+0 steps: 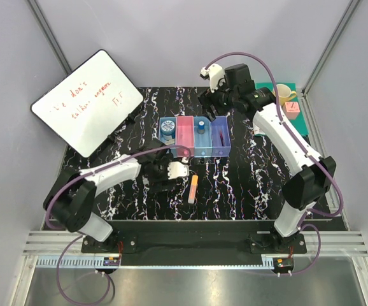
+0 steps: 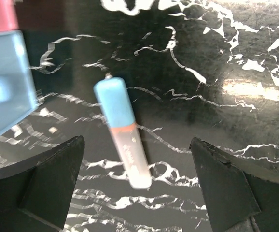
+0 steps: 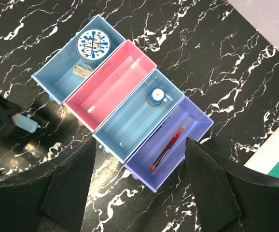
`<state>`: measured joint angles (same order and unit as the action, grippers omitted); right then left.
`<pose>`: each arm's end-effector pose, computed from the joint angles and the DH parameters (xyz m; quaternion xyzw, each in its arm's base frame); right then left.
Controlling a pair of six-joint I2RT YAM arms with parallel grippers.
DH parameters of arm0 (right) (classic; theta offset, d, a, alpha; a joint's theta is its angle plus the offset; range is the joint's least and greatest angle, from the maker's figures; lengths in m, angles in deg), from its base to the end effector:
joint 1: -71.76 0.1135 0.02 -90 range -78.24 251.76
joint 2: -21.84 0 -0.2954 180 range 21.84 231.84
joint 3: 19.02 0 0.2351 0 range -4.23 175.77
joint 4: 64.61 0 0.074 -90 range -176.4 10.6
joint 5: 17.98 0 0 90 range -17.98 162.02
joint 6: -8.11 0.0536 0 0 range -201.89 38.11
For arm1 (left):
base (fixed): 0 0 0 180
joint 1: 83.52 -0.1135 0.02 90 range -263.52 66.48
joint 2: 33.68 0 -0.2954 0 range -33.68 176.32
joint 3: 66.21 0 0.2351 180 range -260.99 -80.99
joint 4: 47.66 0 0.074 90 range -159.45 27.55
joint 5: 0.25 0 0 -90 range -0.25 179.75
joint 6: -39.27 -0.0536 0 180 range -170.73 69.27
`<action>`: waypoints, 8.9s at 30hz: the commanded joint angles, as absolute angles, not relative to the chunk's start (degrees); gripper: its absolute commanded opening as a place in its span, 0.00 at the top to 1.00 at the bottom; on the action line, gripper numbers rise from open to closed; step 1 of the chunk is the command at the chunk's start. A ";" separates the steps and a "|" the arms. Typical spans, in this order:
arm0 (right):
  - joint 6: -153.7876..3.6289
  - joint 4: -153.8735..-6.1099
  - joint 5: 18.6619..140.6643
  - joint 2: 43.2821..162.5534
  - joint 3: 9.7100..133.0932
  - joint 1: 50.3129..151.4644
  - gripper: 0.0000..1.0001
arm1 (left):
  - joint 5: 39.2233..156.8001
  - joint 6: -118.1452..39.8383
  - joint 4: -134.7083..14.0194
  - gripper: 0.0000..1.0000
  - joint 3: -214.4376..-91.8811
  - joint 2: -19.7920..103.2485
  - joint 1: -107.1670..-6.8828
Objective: Sort the stationery into containers
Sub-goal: Pick up the pen from the center of the board, then place the pen in the storage box, then pick up the pen from the center of the board.
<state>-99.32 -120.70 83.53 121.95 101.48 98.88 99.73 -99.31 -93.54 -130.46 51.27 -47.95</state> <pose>0.3467 0.1896 0.4124 -0.3779 0.8019 0.1273 0.4449 0.2096 -0.1613 0.2083 0.6668 0.7122 -0.0617 0.2105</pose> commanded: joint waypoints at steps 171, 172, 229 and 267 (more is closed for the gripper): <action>-79.60 -115.17 86.34 110.25 62.65 110.34 0.15 | 106.19 -81.22 -96.55 0.01 -147.80 42.11 -52.78; -80.13 -115.17 85.74 110.34 62.48 111.65 0.14 | 104.36 -83.67 -96.55 0.01 -144.74 40.95 -52.15; -80.84 -113.94 78.26 126.60 67.66 123.44 0.20 | 86.32 -101.62 -76.25 0.01 -129.94 25.12 -42.83; -90.33 -111.39 69.39 126.09 71.79 123.62 1.00 | 89.31 -96.01 -79.75 0.01 -132.93 26.00 -49.50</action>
<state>-87.74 -113.18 74.18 131.18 69.11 123.09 88.03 -100.91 -79.03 -129.79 25.74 -47.84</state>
